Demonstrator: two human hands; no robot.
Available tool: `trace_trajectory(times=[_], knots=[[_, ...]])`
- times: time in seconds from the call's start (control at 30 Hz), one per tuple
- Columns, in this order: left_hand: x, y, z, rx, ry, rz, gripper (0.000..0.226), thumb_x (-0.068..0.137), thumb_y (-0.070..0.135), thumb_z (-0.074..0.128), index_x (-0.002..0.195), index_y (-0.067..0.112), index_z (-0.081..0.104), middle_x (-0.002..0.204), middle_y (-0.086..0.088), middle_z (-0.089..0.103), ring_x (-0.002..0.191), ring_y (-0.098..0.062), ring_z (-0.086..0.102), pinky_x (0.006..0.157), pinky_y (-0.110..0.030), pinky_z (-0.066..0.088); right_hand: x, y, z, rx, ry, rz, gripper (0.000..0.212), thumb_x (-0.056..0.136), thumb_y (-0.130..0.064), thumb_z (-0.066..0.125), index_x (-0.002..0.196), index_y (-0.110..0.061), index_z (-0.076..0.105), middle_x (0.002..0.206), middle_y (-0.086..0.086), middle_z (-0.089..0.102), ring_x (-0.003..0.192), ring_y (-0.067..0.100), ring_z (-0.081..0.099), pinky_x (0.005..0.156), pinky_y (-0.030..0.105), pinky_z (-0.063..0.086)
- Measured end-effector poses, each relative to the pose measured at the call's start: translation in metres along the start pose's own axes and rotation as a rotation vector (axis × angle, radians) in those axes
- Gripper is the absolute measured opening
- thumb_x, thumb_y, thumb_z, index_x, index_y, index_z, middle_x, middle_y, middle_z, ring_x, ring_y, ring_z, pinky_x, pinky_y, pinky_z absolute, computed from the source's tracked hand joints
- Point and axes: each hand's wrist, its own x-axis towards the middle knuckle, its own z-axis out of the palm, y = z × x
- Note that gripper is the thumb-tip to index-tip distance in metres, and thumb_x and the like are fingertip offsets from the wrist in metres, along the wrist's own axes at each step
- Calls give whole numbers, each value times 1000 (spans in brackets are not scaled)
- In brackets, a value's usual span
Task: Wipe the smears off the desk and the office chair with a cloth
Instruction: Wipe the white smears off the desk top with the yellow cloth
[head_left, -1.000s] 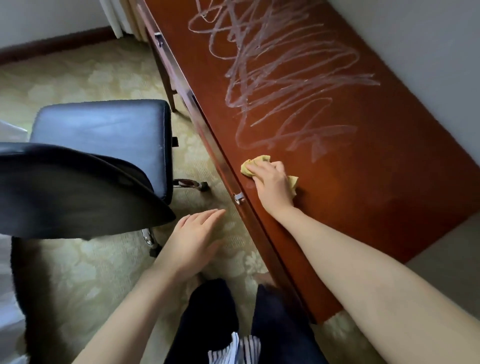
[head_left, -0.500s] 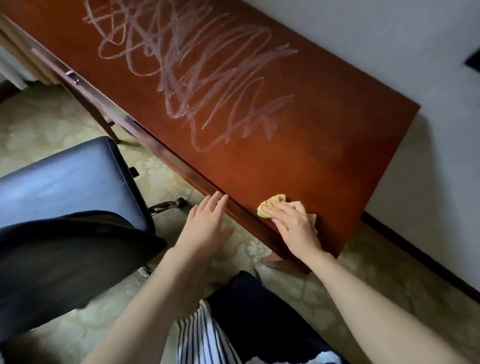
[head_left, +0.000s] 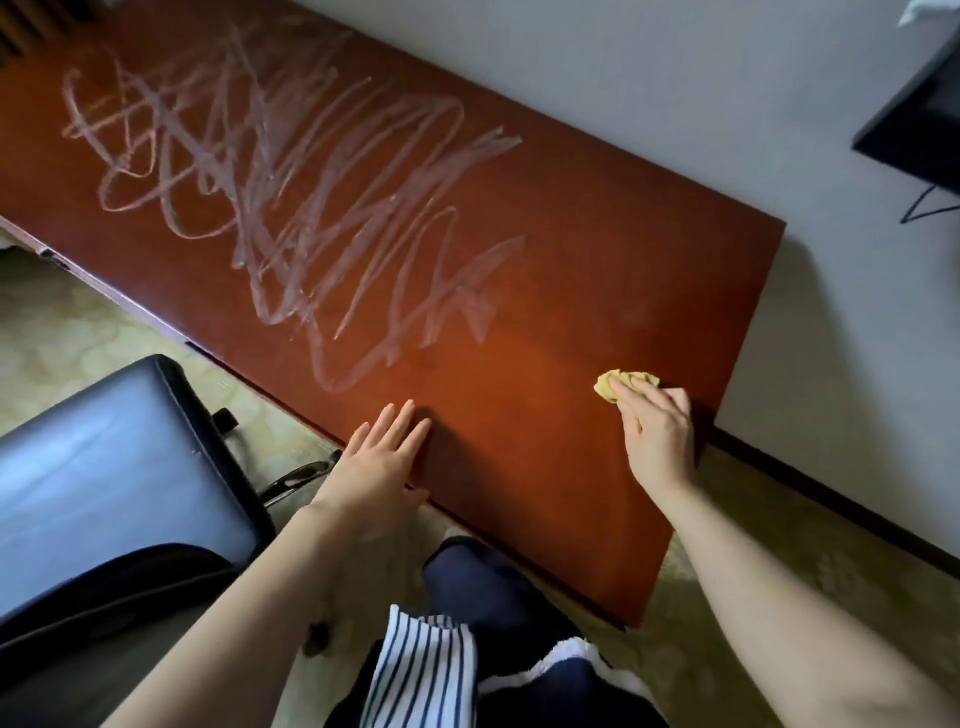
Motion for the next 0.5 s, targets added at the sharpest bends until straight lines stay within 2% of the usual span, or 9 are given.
trace_trajectory(times=[0.17,0.3,0.4,0.47,0.5], knots=[[8,-25,-8,89,-15,18,79,97,48,40,150,25,-13,157,3,-21,145,-17,-16,117,-34,-8,86,-4,21,61,2,217,31,90,1,58,118,-10,67,121,9,64,102,31,46,85,43,46],[11,-30,-10,66,-2,40,74,98,44,39,150,29,-12,154,9,-20,146,-12,-11,118,-33,-6,133,-16,34,138,-15,343,32,92,-1,55,119,-14,66,125,4,61,110,28,44,90,55,43],[11,-32,-14,121,11,75,72,97,43,38,151,29,-8,157,9,-15,147,-12,-6,118,-35,-4,147,-37,49,130,-16,440,32,93,-5,56,121,-16,66,129,0,59,109,27,42,91,48,40],[10,-34,-22,157,49,134,69,95,43,45,153,23,11,159,4,5,147,-16,13,118,-38,7,143,-54,61,107,-39,369,32,92,-6,57,121,-16,65,128,0,60,107,27,43,89,41,39],[10,-34,-28,169,108,188,67,91,41,56,149,19,31,155,-1,27,140,-19,34,115,-40,23,138,-62,67,103,-55,305,31,92,-6,57,121,-15,66,128,1,60,105,27,44,88,37,39]])
